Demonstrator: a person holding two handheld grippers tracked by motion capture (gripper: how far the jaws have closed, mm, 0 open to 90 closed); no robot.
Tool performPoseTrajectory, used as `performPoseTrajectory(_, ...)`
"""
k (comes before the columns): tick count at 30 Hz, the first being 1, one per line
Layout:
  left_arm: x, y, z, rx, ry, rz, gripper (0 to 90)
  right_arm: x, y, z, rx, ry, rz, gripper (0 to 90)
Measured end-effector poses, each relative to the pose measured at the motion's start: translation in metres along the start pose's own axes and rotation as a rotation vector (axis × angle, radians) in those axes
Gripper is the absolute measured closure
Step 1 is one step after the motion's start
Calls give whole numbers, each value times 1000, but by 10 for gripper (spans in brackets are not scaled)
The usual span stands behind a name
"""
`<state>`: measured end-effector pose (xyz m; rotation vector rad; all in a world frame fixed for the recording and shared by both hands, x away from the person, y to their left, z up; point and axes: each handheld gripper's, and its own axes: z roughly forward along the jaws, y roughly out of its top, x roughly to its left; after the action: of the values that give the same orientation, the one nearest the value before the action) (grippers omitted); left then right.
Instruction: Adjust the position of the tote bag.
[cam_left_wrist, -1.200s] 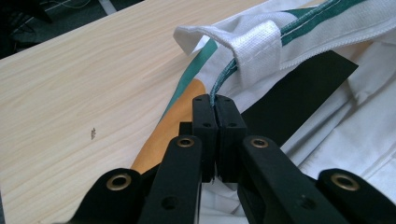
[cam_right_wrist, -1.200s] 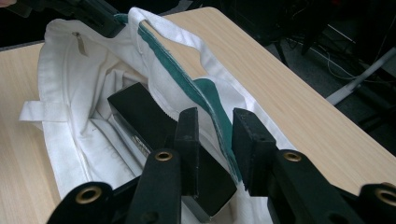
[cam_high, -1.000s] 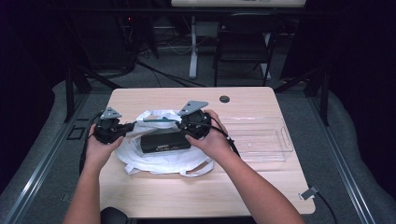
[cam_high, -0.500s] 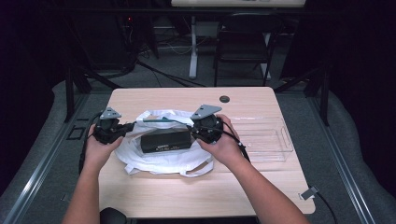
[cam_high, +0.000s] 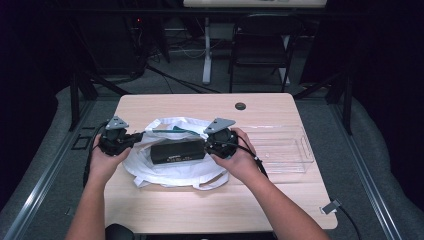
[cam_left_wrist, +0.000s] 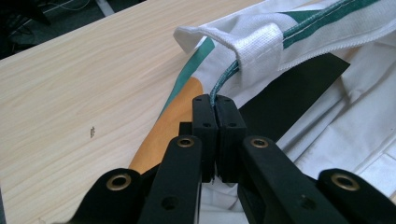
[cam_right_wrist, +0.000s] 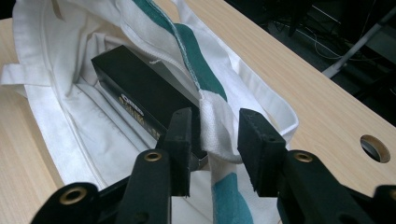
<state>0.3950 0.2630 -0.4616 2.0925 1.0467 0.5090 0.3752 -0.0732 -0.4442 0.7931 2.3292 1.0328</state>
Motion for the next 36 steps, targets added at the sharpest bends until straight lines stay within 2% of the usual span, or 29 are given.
performPoseTrajectory(5,0,2,1,0,6,3,886,1,1,5,8,1,0,758)
performPoseTrajectory(11,-1,2,0,-3,9,4,886,0,2,6,22,-9,-15,808)
performPoseTrajectory(18,2,2,-3,-28,18,-12,886,4,8,5,20,-28,-30,822)
performPoseTrajectory(28,8,2,-5,-58,30,-44,886,3,18,10,25,-32,-10,824)
performPoseTrajectory(36,11,4,-1,-62,38,-54,886,-1,26,15,38,-47,0,825)
